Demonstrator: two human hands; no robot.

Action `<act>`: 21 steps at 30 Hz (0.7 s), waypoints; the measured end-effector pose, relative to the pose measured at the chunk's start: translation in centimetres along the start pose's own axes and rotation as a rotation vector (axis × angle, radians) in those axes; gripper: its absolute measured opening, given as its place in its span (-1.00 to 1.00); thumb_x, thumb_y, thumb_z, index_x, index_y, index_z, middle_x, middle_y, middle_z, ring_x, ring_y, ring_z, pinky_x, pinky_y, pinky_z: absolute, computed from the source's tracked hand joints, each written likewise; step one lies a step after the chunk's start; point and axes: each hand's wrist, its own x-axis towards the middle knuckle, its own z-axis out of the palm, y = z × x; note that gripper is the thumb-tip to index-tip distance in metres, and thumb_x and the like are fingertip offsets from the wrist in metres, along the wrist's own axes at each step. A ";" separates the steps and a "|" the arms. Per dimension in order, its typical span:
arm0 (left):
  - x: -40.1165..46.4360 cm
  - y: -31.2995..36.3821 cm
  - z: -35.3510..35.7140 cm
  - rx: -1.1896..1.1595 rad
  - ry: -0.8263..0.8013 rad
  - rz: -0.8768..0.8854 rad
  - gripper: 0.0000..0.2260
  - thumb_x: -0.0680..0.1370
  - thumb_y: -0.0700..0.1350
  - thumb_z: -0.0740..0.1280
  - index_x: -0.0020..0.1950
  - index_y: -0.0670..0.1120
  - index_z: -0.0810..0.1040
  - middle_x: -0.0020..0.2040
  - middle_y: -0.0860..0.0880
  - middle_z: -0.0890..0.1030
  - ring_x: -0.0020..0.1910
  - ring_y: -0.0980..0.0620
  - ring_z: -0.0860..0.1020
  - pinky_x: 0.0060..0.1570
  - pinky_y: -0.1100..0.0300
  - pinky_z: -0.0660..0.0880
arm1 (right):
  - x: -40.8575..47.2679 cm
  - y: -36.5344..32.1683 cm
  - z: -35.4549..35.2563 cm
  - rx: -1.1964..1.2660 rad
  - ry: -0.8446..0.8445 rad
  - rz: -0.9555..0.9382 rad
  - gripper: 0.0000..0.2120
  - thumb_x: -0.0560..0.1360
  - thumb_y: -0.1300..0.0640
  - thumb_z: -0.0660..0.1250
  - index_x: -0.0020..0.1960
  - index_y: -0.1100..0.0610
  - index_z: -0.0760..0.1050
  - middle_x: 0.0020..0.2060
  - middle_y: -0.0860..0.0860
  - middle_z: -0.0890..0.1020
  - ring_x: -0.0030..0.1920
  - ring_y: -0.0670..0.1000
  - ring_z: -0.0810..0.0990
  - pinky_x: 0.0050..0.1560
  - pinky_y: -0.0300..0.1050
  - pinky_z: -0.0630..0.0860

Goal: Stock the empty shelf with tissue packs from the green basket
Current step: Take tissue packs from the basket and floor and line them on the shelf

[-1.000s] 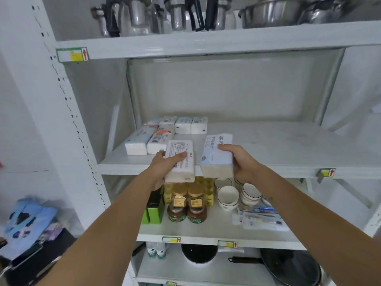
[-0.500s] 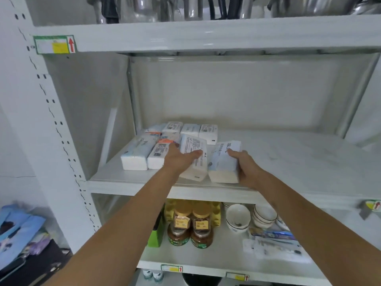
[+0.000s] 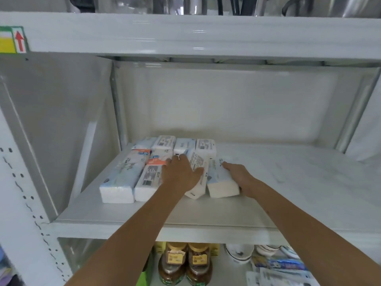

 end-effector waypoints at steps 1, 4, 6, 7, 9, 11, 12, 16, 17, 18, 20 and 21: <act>0.3 -0.2 -0.2 0.125 0.015 0.009 -0.22 0.54 0.45 0.14 0.52 -0.12 0.36 0.46 -0.20 0.46 0.43 -0.25 0.42 0.39 -0.19 0.35 | 0.3 0.0 -0.1 -0.072 0.037 -0.019 -0.61 0.63 -0.08 0.33 0.15 0.25 0.66 0.05 0.22 0.74 -0.04 0.20 0.73 0.02 0.06 0.66; 1.1 -0.8 -0.5 0.338 0.002 0.025 -0.17 0.54 0.52 -0.05 0.43 -0.10 0.51 0.50 -0.20 0.46 0.47 -0.25 0.40 0.46 -0.23 0.24 | 0.5 0.2 -0.7 -0.267 0.141 -0.099 -0.60 0.59 -0.14 0.32 -0.07 0.21 0.67 -0.03 0.18 0.73 -0.14 0.09 0.68 -0.12 -0.05 0.56; 1.0 -0.9 -0.4 0.398 -0.006 0.038 -0.22 0.59 0.46 -0.10 0.30 -0.09 0.60 0.44 -0.18 0.53 0.42 -0.20 0.46 0.47 -0.22 0.23 | 0.4 0.4 -0.7 -0.325 0.191 -0.180 -0.57 0.62 -0.11 0.28 0.10 0.25 0.66 0.06 0.19 0.72 -0.01 0.15 0.69 -0.01 0.01 0.57; 0.9 -0.9 -0.5 0.405 -0.001 0.041 -0.25 0.61 0.42 -0.12 0.23 -0.09 0.63 0.40 -0.16 0.57 0.38 -0.18 0.48 0.46 -0.21 0.24 | 0.2 0.4 -0.6 -0.342 0.222 -0.235 -0.59 0.65 -0.09 0.25 0.21 0.23 0.63 0.13 0.18 0.69 0.07 0.16 0.67 0.06 0.03 0.56; 0.0 -0.7 -1.0 0.402 0.020 0.052 -0.29 0.65 0.38 -0.13 0.21 -0.07 0.63 0.34 -0.14 0.60 0.33 -0.16 0.51 0.42 -0.20 0.27 | -0.7 0.3 -0.9 -0.384 0.274 -0.359 -0.64 0.68 -0.05 0.18 0.30 0.15 0.57 0.22 0.14 0.63 0.15 0.14 0.63 0.13 0.03 0.55; -1.6 -1.0 -1.4 0.410 0.101 0.131 -0.35 0.66 0.34 -0.09 0.27 -0.04 0.60 0.30 -0.11 0.61 0.30 -0.16 0.52 0.36 -0.17 0.32 | -2.1 0.3 -1.7 -0.477 0.268 -0.535 -0.68 0.69 -0.01 0.20 0.36 0.09 0.54 0.27 0.08 0.56 0.23 0.10 0.57 0.23 0.06 0.54; -2.7 -1.3 -1.4 0.382 0.159 0.193 -0.39 0.66 0.33 -0.06 0.32 -0.02 0.59 0.31 -0.09 0.60 0.31 -0.14 0.52 0.36 -0.15 0.33 | -2.8 0.5 -2.4 -0.545 0.231 -0.639 -0.68 0.68 0.02 0.24 0.39 0.07 0.52 0.29 0.05 0.53 0.27 0.09 0.52 0.28 0.07 0.51; -7.9 -2.4 -0.7 0.227 0.101 0.416 -0.35 0.65 0.35 -0.02 0.60 0.00 0.34 0.61 -0.09 0.35 0.59 -0.10 0.30 0.55 -0.04 0.20 | -6.2 1.6 -4.1 -0.978 -0.065 -0.773 -0.52 0.64 -0.05 0.31 0.54 -0.03 0.38 0.49 -0.04 0.34 0.45 0.05 0.32 0.40 -0.06 0.32; -8.7 -2.5 -0.4 0.261 0.059 0.440 -0.31 0.65 0.36 -0.04 0.65 -0.01 0.25 0.67 -0.10 0.26 0.64 -0.11 0.21 0.59 -0.03 0.13 | -6.9 1.8 -4.0 -1.066 -0.128 -0.751 -0.44 0.64 -0.10 0.28 0.60 -0.05 0.28 0.55 -0.06 0.25 0.52 0.04 0.23 0.47 -0.05 0.27; -9.2 -2.6 0.0 0.304 0.024 0.453 -0.28 0.65 0.37 -0.05 0.68 -0.03 0.15 0.70 -0.12 0.15 0.67 -0.12 0.12 0.62 -0.04 0.06 | -7.5 2.0 -3.8 -1.133 -0.177 -0.730 -0.37 0.64 -0.15 0.25 0.65 -0.05 0.17 0.61 -0.08 0.15 0.58 0.03 0.13 0.55 -0.03 0.21; -9.5 -2.4 0.5 0.384 -0.018 0.456 -0.25 0.66 0.38 -0.08 0.71 -0.06 -0.01 0.73 -0.14 -0.02 0.70 -0.14 -0.02 0.66 -0.06 -0.06 | -8.4 2.0 -3.1 -1.220 -0.220 -0.686 -0.24 0.64 -0.19 0.22 0.71 -0.01 -0.03 0.68 -0.10 -0.03 0.65 0.02 -0.08 0.65 0.02 0.11; -9.5 -2.2 0.7 0.415 -0.015 0.455 -0.24 0.66 0.37 -0.09 0.72 -0.08 -0.05 0.73 -0.15 -0.04 0.70 -0.15 -0.04 0.66 -0.08 -0.08 | -8.6 1.9 -2.8 -1.237 -0.224 -0.663 -0.20 0.64 -0.20 0.22 0.71 0.00 -0.09 0.69 -0.10 -0.09 0.67 0.02 -0.14 0.66 0.03 0.10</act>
